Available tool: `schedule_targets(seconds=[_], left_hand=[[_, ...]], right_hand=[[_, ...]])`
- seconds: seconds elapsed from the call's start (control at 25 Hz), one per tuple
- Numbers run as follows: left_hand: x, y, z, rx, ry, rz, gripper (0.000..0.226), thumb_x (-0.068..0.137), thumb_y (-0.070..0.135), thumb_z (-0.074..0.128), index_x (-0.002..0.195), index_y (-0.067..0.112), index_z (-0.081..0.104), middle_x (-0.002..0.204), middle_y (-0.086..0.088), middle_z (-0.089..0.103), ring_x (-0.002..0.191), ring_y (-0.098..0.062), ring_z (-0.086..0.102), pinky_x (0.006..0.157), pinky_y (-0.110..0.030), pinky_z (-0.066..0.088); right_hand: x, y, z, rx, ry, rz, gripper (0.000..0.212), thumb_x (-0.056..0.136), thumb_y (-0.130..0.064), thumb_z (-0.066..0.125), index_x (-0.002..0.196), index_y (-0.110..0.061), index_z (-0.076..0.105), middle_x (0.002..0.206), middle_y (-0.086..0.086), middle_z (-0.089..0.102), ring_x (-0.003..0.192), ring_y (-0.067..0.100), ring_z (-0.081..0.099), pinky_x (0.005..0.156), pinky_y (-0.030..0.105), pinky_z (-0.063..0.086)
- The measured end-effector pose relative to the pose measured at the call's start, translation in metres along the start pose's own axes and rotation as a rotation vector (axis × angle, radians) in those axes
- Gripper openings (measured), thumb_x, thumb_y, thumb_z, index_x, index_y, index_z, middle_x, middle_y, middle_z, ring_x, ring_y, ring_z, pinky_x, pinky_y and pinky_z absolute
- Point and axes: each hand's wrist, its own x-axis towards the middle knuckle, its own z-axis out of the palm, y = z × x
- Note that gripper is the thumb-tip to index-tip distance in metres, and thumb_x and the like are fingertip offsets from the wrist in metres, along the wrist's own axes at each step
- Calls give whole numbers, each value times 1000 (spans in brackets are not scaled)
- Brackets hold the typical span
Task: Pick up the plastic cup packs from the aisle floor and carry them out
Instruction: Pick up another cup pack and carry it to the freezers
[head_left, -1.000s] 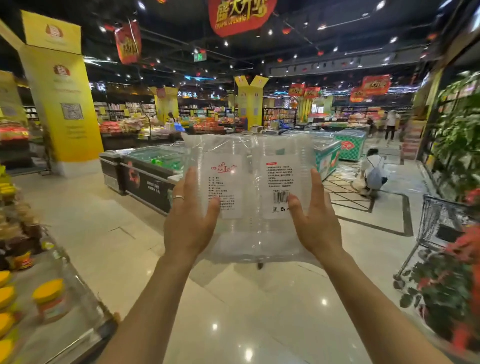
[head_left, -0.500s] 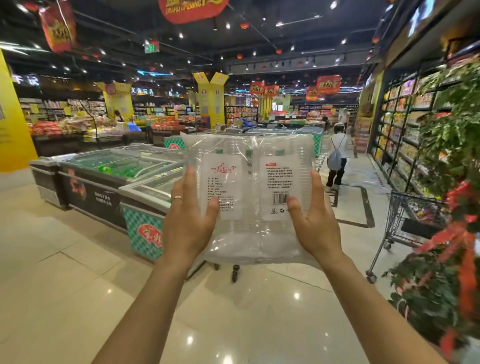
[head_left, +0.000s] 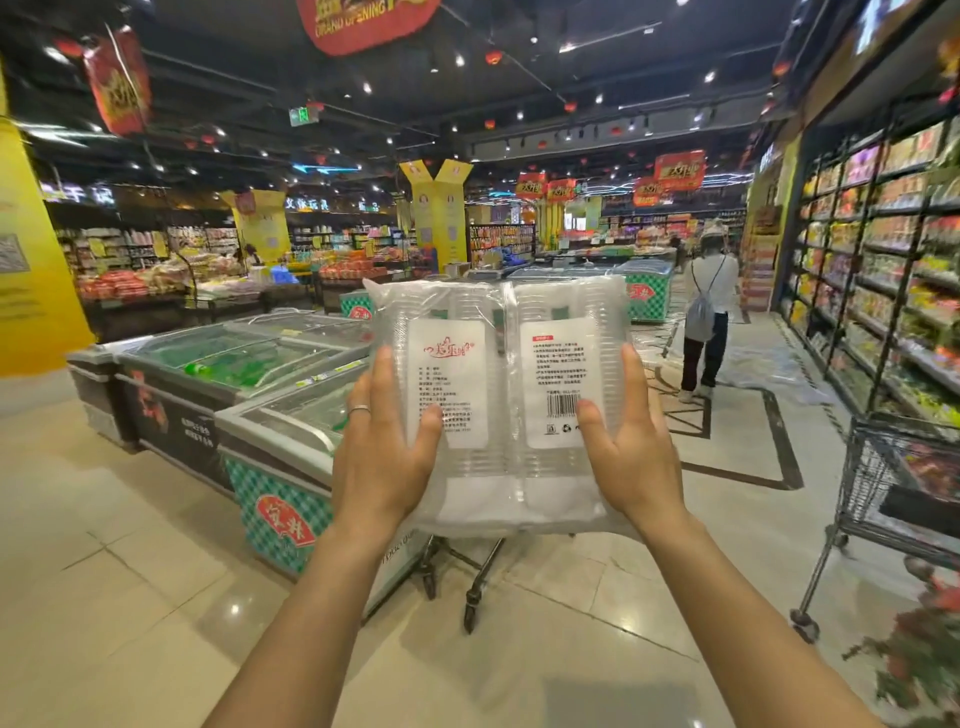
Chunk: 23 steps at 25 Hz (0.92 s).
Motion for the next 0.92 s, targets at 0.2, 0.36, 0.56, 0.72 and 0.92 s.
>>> schedule_targets(seconds=[0.2,0.36,0.56,0.72,0.92], left_hand=[[47,3,79,-13,12,-29,75,96,46,50,155,35,5,160,0,21,137,-24,36,97,-46,42],[81,-3,132,-22,12,-25,75,96,45,51,156,33,7,161,-1,19,139,-23,32,98,-45,41],[136,-30,208,-12,-9,-33,74,95,49,48,155,34,7,161,-7,18,141,-27,30,99,-48,41],[192,-66,273,-23,-20,-46,78,88,54,41,155,34,7,160,-11,20,138,-33,36,98,-49,41],[289,-123,365,-46,-39,-94,77,90,52,44,155,33,8,161,-9,18,136,-33,38,99,-48,40]], right_hand=[[76,54,28,11,-34,6,70,97,-48,46,152,-46,3,150,4,36,119,32,51,84,42,46],[121,89,52,14,-37,-5,71,96,-49,46,152,-46,3,148,4,38,118,31,52,86,45,49],[187,133,102,-14,-59,3,71,97,-48,46,153,-44,3,151,4,37,123,31,50,86,40,42],[248,165,156,-40,-61,-6,72,96,-47,47,153,-43,3,152,5,38,125,31,49,91,43,44],[351,200,254,-31,-83,-4,72,96,-49,47,152,-45,2,150,3,40,124,28,50,91,43,44]])
